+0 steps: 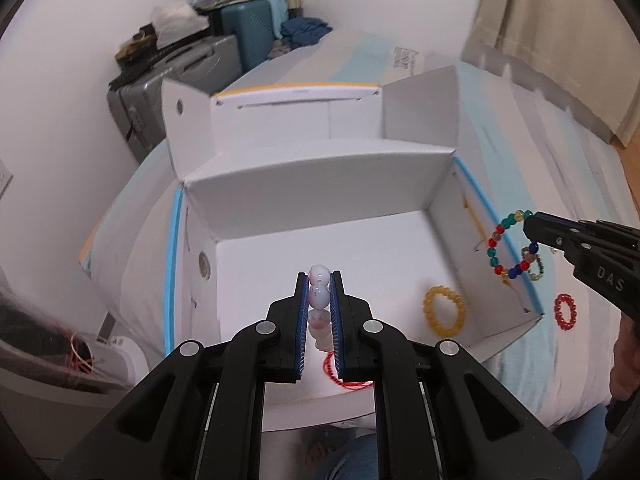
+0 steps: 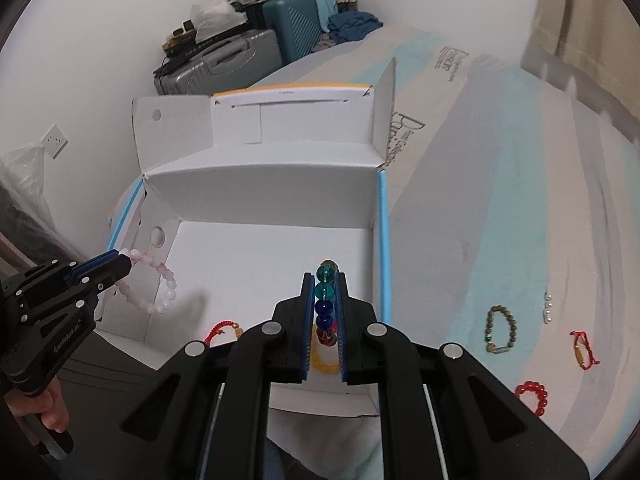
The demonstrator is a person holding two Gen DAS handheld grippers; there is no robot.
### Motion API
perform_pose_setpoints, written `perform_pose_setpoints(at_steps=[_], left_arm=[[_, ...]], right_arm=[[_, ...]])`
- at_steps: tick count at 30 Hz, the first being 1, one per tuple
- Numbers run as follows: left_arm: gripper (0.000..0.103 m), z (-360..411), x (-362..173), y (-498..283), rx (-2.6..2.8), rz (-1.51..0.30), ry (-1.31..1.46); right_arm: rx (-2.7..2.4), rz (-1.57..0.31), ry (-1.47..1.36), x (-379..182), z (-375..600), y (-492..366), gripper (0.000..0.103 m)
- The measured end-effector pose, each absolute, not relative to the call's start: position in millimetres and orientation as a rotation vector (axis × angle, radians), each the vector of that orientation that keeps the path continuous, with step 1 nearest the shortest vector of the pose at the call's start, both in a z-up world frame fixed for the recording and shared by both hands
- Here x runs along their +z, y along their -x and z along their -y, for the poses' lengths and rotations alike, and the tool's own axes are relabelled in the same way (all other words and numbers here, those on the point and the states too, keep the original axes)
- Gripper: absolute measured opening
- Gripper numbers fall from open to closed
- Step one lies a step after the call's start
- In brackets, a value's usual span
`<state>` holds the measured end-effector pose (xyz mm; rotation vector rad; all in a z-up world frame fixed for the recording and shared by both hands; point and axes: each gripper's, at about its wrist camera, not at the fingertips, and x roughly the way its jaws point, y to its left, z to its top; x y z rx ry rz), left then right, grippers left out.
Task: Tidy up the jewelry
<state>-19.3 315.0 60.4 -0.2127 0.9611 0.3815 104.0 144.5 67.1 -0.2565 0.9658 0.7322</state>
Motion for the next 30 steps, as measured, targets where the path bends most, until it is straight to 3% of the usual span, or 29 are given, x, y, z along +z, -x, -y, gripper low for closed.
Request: perform_pose_setpoints(at_steps=[30], left_arm=[[0.010, -353, -28, 26, 0.416, -1.097, 0.305]], right_arm=[[0.712, -1.128, 0.344, -32, -186, -106, 0.009]])
